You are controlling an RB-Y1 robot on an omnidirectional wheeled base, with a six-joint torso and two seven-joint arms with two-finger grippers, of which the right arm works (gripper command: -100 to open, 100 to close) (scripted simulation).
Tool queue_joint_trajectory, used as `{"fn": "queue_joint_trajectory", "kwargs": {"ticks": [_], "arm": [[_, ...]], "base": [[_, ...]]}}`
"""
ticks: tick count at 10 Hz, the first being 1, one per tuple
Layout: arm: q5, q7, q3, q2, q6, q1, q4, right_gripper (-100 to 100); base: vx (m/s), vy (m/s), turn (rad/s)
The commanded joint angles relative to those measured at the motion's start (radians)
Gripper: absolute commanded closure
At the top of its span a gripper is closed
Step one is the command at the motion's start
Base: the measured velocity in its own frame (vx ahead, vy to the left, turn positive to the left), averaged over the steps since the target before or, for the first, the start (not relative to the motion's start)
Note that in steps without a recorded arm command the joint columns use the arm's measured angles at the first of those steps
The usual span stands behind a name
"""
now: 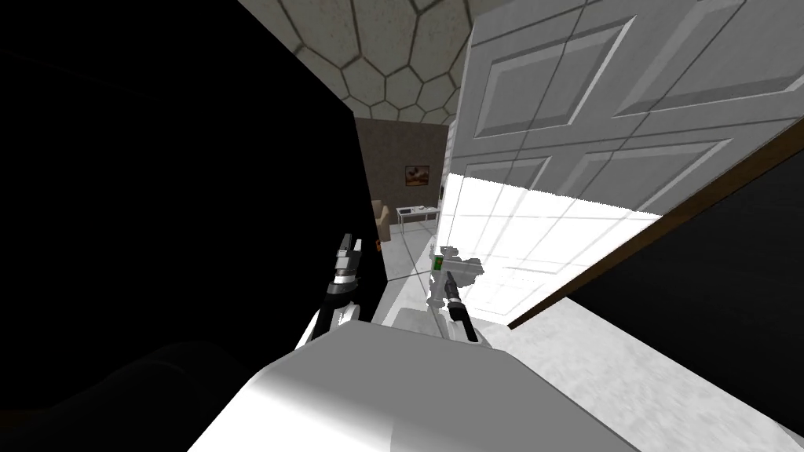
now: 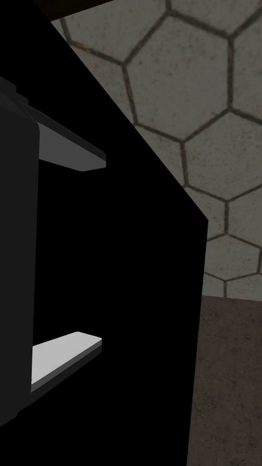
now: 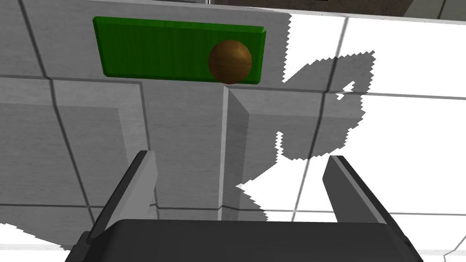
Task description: Push the door open
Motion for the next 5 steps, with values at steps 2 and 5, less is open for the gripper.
{"fn": "queue_joint_trajectory", "kwargs": {"ticks": [2, 5], "arm": [[-0.002, 0.0, -0.001, 0.006, 0.004, -0.001, -0.002, -100], [-0.004, 0.004, -0.003, 0.003, -0.005, 0.002, 0.001, -100]], "base": [[-0.174, 0.075, -0.034], [0.146, 0.001, 0.017]]}}
